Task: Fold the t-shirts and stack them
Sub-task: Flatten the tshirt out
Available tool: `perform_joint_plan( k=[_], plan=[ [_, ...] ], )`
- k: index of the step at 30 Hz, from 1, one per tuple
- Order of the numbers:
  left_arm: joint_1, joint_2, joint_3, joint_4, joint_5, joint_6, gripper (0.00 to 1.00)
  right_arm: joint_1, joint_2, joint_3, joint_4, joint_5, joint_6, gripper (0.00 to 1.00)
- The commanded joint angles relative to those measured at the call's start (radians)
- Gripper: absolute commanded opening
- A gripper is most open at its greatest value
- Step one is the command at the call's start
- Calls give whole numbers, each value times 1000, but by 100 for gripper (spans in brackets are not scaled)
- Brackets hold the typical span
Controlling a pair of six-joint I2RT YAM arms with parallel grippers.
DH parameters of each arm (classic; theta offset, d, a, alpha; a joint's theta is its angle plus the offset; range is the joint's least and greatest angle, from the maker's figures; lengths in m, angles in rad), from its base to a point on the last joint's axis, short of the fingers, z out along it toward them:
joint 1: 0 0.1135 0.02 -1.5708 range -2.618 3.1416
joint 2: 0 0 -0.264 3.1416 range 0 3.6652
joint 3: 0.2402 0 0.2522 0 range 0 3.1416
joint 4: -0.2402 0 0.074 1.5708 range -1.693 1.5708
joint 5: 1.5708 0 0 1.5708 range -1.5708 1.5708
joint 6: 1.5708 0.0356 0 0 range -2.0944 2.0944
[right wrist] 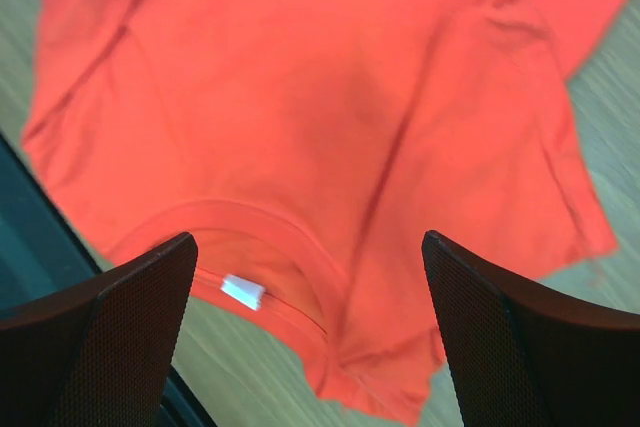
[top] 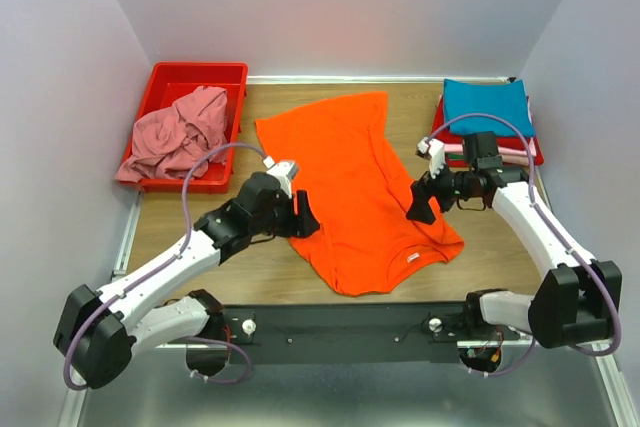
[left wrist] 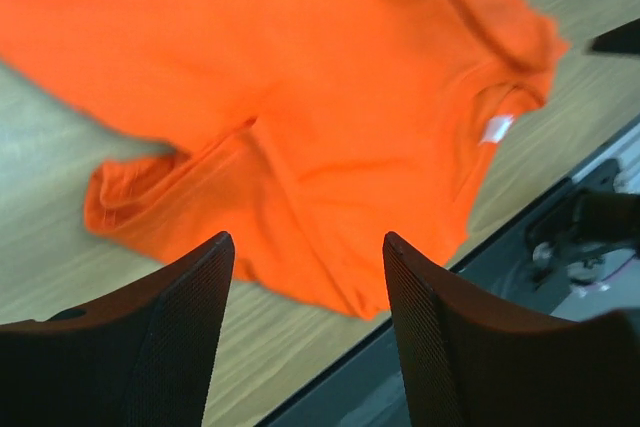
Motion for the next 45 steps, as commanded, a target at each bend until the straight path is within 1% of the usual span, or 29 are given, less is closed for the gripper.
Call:
perform_joint_plan(
  k=[1,2,4,7,11,12,14,15,17,19,20,21,24,25,26,27,28,29,31,32,33,35,37,38,40,41,42,44,45],
  plan=[
    [-21,-15,-126,54,4,-51,68,-5,37,-14,40,-165,22,99],
    [-54,-22,-160,71,-5,-68,68,-6,76,-11,43,-197,22,98],
    [-76,-8,-177,98,-5,-106,68,-6,115,-2,42,-228,28,96],
    [-122,73,-170,121,-35,-139,68,-6,179,15,45,-258,31,92],
    [-163,226,-90,128,-113,-169,68,-5,196,3,58,-259,24,91],
    [-169,251,-50,125,-141,-174,68,-5,187,0,62,-245,27,91],
    [-182,328,-3,97,-199,-189,69,-5,173,-9,69,-242,30,91],
    [-183,355,52,70,-253,-188,70,-5,167,-11,72,-239,30,91],
    [-194,436,106,-10,-348,-202,70,-6,153,-18,80,-235,31,92],
    [-202,501,168,-67,-387,-200,70,-6,146,-23,83,-226,31,92],
    [-211,517,180,-75,-414,-200,69,-8,143,-24,85,-225,33,92],
    [-214,532,194,-85,-417,-196,65,-8,139,-24,88,-223,31,92],
    [-229,581,223,-119,-462,-197,62,-9,123,-28,88,-214,31,92],
    [-234,590,228,-137,-469,-203,59,-9,118,-31,88,-215,31,92],
    [-237,607,229,-139,-476,-202,50,-9,112,-32,88,-216,33,92],
    [-240,613,232,-141,-479,-202,45,-11,106,-32,89,-219,33,92],
    [-240,627,235,-150,-482,-200,36,-11,103,-32,89,-219,34,92],
    [-242,633,244,-161,-497,-203,13,-13,100,-32,89,-220,34,92],
    [-249,636,254,-179,-511,-208,3,-14,92,-32,89,-222,34,92],
    [-251,629,258,-205,-517,-220,0,-14,89,-34,88,-223,34,92],
    [-255,618,261,-223,-528,-229,0,-14,84,-34,88,-223,34,92],
    [-284,548,252,-282,-534,-275,0,-17,75,-35,88,-225,36,92],
    [-310,467,209,-326,-510,-321,0,-17,63,-37,88,-228,36,93],
    [-332,364,156,-337,-467,-373,0,-17,61,-35,88,-232,36,93],
    [-354,240,90,-351,-407,-434,0,-17,55,-35,88,-235,36,93],
    [-361,104,52,-352,-373,-474,0,-17,52,-35,88,-237,36,93],
    [-373,-39,-19,-349,-303,-545,0,-20,49,-35,88,-237,37,92],
    [-384,-176,-88,-339,-223,-619,0,-20,46,-32,88,-237,37,93],
    [-390,-243,-149,-331,-156,-677,0,-20,43,-34,88,-219,37,93]
  ],
)
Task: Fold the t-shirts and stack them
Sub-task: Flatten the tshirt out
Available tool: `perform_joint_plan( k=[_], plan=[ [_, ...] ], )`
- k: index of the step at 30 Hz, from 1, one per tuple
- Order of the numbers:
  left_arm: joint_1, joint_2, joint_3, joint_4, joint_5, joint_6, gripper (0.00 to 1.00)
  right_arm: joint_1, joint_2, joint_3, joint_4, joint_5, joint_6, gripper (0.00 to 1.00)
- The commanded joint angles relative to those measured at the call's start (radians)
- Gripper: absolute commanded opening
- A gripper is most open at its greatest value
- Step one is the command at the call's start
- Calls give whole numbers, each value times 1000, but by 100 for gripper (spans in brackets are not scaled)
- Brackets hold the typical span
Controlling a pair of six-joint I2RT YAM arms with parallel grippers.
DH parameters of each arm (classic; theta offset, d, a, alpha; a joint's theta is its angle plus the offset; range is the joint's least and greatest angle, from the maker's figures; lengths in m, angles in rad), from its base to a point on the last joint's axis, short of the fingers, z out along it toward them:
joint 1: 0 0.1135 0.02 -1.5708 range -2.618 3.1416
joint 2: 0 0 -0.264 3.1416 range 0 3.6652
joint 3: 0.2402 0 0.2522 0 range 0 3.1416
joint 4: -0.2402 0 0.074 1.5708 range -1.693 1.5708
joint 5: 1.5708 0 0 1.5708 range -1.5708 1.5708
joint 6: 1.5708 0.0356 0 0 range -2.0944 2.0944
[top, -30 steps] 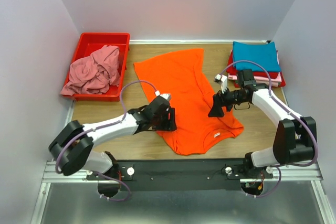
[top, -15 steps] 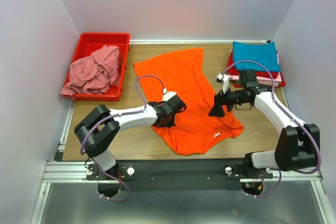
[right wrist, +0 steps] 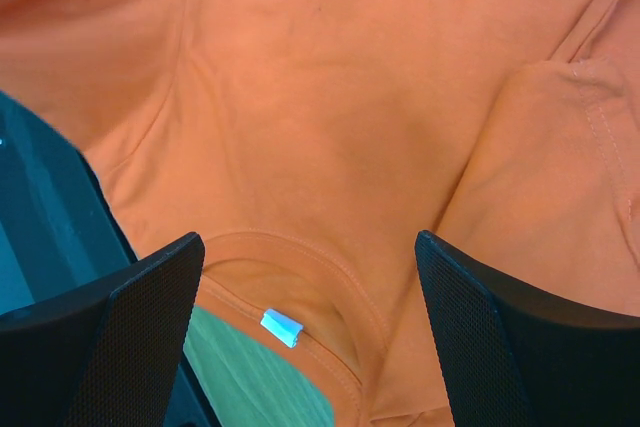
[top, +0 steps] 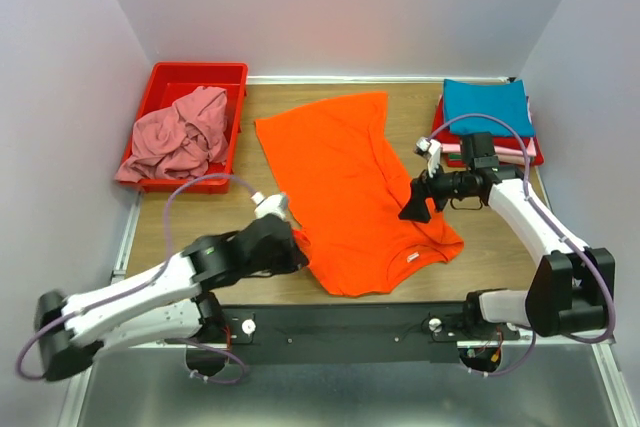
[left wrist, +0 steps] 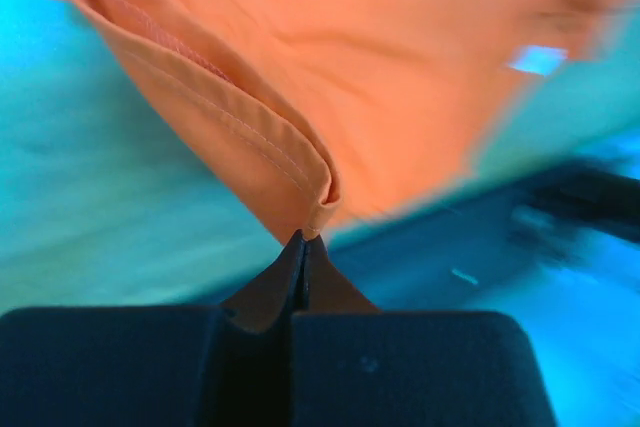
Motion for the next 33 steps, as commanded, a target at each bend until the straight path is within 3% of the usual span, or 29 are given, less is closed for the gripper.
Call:
perform_joint_plan(
  k=[1,4,8,13,17,20,22,26,33],
  plan=[
    [-20,-267,-159,-25,246,-258,0,-10,-24,-8,16,16,11,93],
    [-22,-526,-184,-77,305,-312,4,-12,-14,-20,45,146,34,93],
    [-22,-614,-81,-195,238,-286,62,-13,-7,-43,119,370,101,93],
    [-22,-509,22,-180,104,-151,79,-16,36,-46,183,605,165,93],
    [-23,-345,51,-1,-6,19,98,-21,120,-32,217,711,202,91],
    [10,-239,103,111,-113,154,98,-35,205,3,239,751,198,88],
    [64,-184,131,160,-94,234,98,-49,245,43,237,750,196,80],
    [213,-73,159,277,41,388,98,-62,314,75,237,742,202,75],
    [374,-7,126,375,196,501,98,-70,388,90,234,687,205,43]
  ],
)
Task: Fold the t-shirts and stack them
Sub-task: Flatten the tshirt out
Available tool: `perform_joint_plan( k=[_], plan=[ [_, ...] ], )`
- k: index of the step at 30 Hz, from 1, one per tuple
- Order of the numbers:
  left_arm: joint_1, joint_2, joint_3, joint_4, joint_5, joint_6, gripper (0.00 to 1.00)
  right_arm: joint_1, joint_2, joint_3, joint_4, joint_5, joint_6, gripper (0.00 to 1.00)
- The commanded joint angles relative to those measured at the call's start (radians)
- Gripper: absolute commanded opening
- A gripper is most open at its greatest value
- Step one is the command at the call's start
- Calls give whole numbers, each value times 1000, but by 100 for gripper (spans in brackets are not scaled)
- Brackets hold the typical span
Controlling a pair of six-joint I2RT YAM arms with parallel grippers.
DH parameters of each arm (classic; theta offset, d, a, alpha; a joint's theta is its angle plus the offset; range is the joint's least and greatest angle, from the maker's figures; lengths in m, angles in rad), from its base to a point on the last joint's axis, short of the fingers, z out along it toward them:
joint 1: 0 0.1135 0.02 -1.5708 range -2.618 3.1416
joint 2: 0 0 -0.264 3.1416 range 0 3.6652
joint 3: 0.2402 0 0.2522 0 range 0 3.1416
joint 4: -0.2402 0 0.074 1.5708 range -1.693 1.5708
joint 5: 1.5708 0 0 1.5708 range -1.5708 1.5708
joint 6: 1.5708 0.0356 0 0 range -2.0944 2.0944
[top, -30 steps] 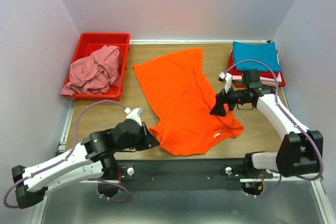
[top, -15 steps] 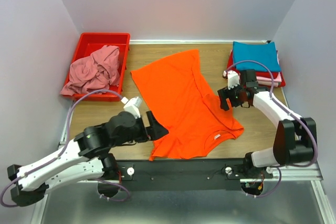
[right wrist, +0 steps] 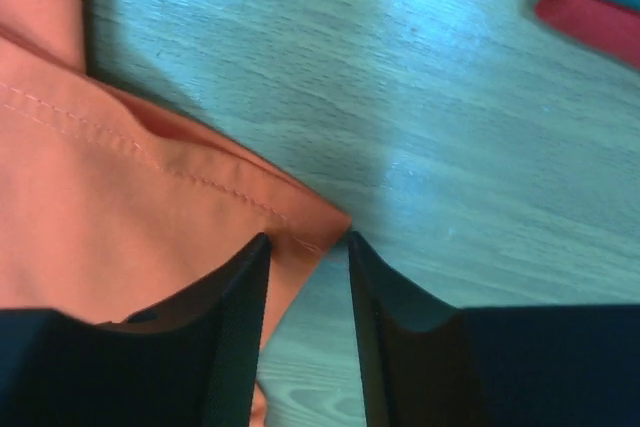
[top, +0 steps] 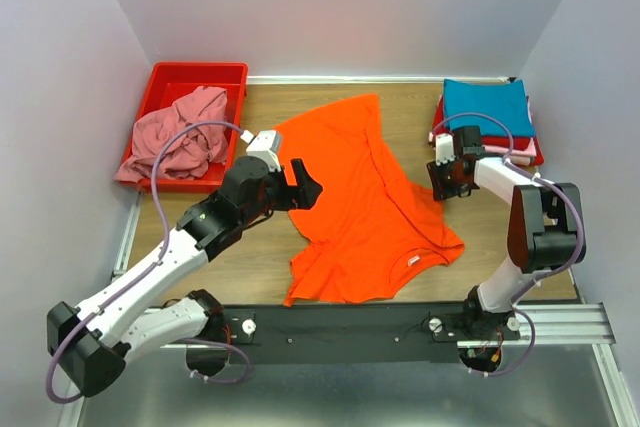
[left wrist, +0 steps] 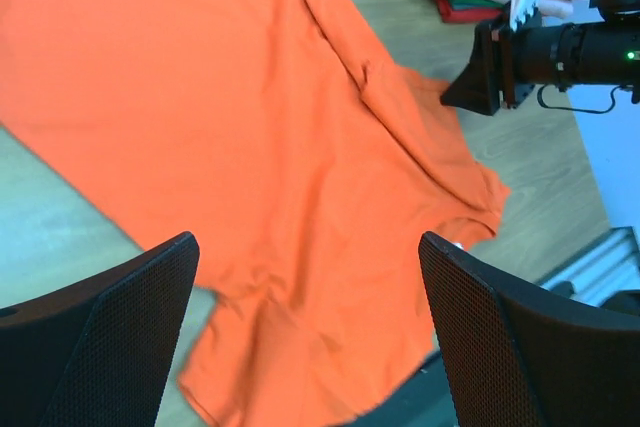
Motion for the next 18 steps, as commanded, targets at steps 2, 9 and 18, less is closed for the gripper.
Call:
perform_joint_plan(
  k=[2,9,18],
  plan=[
    [100,96,-1,103,137,144,98,-6,32,22,7,-36,4,27],
    [201,466,256,199,218,253,94,-6,-62,65,1,-13,-50,0],
    [241,1139,953,-87,119,345,86,-11,-235,177,-1,-25,-160,0]
  ],
)
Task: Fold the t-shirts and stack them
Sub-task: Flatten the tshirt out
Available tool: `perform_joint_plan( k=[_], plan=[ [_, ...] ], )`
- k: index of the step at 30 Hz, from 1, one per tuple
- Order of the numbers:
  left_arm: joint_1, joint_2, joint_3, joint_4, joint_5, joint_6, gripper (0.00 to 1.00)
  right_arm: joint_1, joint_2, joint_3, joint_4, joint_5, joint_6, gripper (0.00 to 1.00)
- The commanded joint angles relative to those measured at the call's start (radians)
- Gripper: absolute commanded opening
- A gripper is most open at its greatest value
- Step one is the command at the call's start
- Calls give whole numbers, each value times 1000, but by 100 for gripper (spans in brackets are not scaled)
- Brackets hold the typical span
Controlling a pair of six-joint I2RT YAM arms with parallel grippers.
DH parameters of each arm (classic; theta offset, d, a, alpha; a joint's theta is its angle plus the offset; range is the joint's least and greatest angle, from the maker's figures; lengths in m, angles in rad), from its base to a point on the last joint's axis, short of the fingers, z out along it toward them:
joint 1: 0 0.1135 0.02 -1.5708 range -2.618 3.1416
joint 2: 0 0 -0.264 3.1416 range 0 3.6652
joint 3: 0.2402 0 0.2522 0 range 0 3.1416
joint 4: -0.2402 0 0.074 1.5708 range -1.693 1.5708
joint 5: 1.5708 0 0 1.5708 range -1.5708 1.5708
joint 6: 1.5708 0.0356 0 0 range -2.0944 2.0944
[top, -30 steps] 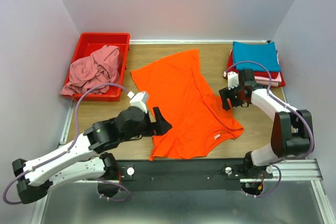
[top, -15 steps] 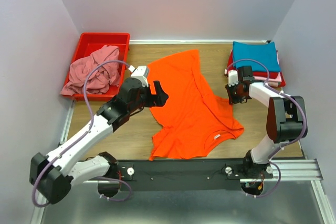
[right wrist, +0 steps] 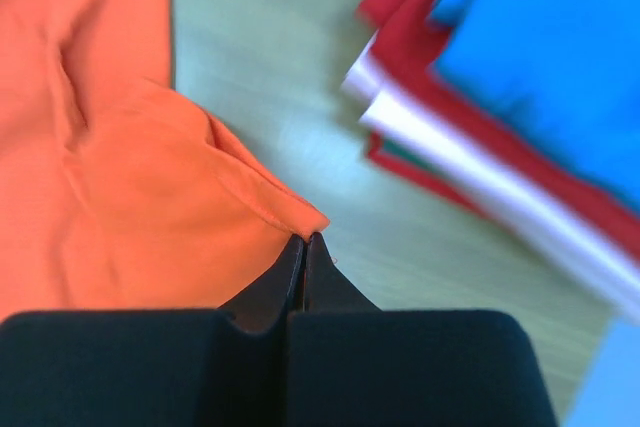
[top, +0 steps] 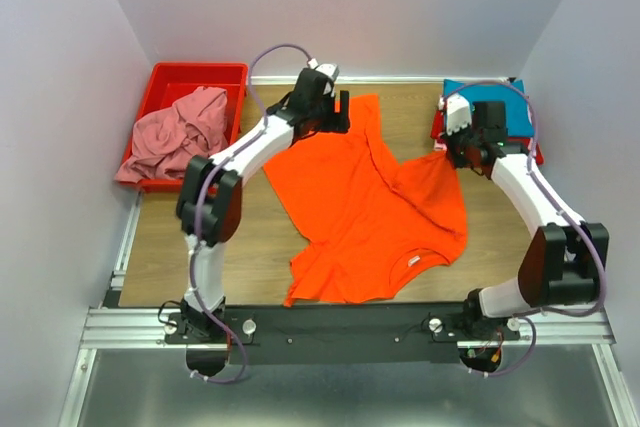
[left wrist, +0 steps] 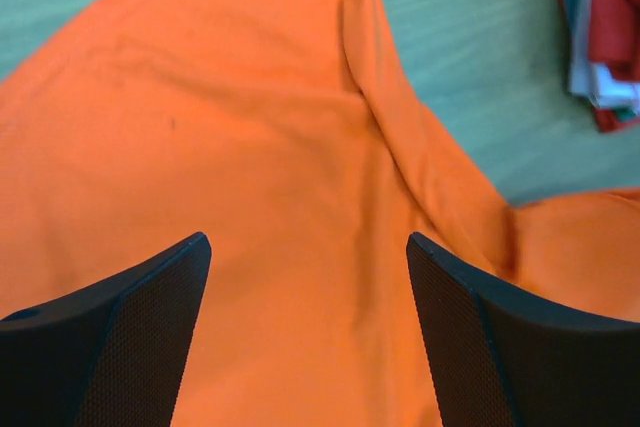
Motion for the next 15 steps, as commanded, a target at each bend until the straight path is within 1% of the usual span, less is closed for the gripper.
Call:
perform_joint_plan(
  k=[1,2,4,6,8,9,10,12,13,14,15],
  plan=[
    [20,197,243,-187,-37,67,85,-9,-77,80,6,-14,-59,0],
    [26,266,281,-221,-43,69,84,-10,-79,100,4,-20,-56,0],
    [29,340,350,-264,-41,72,81,-9,-79,122,4,-50,-39,0],
    [30,369,360,-287,-35,69,80,-9,-73,151,4,-73,-30,0],
    [30,375,317,-299,-40,61,78,-9,-65,169,4,-93,-23,0],
    [32,368,250,-293,-49,53,78,-9,-62,189,4,-98,-16,0],
    [37,343,214,-282,-49,43,75,-9,-59,198,3,-99,-14,0],
    [47,302,131,-256,-41,30,75,-9,-53,214,4,-103,-10,0],
    [50,278,38,-221,-41,15,75,-9,-48,229,3,-103,-8,0],
    [53,220,-10,-201,-38,6,75,-9,-42,237,3,-103,-5,0],
    [57,193,-100,-186,-32,-3,75,-9,-39,243,3,-104,-3,0]
  ],
)
